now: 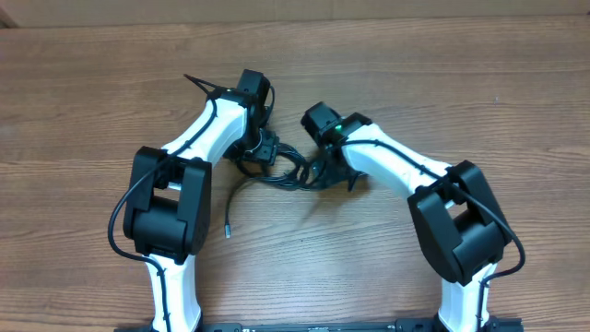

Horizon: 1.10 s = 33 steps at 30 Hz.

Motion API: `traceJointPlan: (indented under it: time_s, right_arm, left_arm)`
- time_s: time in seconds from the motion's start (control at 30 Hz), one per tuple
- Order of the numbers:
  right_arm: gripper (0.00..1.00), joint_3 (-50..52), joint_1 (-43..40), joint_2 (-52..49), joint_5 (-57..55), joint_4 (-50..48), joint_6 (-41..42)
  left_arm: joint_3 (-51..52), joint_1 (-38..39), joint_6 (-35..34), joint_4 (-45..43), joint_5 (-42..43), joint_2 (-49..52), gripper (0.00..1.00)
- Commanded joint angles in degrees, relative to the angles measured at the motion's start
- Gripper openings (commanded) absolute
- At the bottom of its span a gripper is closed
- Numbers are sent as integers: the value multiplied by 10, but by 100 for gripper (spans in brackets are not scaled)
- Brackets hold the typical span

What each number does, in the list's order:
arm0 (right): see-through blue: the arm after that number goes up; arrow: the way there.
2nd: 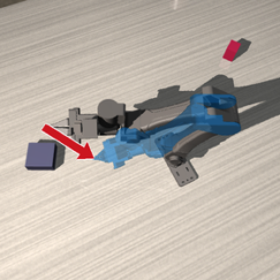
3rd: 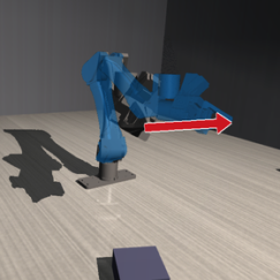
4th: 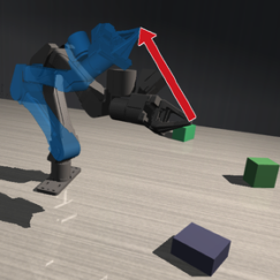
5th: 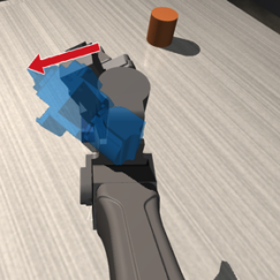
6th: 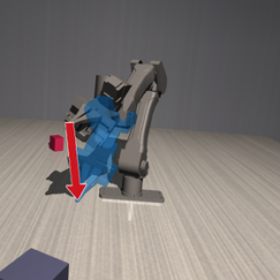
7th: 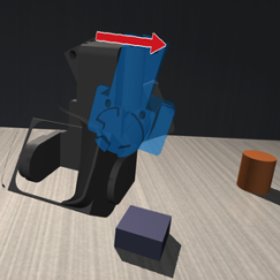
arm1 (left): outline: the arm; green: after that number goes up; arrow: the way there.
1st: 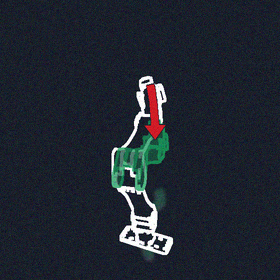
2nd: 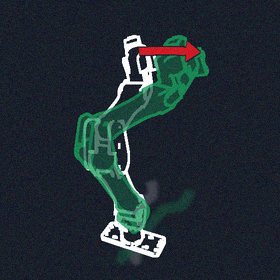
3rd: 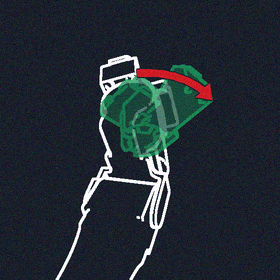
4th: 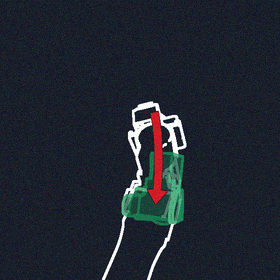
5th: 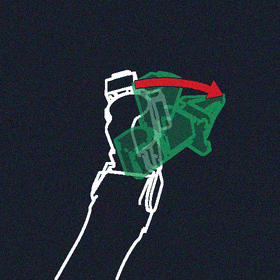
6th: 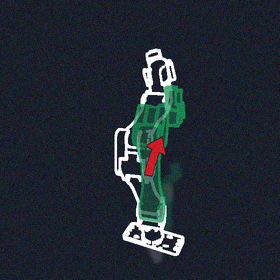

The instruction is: Untangle cables

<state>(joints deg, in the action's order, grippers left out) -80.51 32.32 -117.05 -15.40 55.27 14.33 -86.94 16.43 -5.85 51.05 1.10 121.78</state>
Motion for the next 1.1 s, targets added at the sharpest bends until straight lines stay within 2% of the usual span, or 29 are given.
traceJointPlan:
  time_s: [0.0, 0.57, 0.7, 1.07]
  right_arm:
    - [100, 40, -51, -27, -104, 51, -19]
    - [100, 39, -81, -27, -315, 90, -19]
    - [100, 39, -81, -27, -384, 112, 25]
    - [100, 36, -83, -26, -392, 120, 54]
  left_arm:
    - [2, -23, -11, -5, -92, 4, 70]
    - [3, -23, -21, -5, -108, 4, 70]
    - [3, -23, -22, -5, -108, 4, 71]
    - [3, -24, -35, -1, -125, 4, 72]
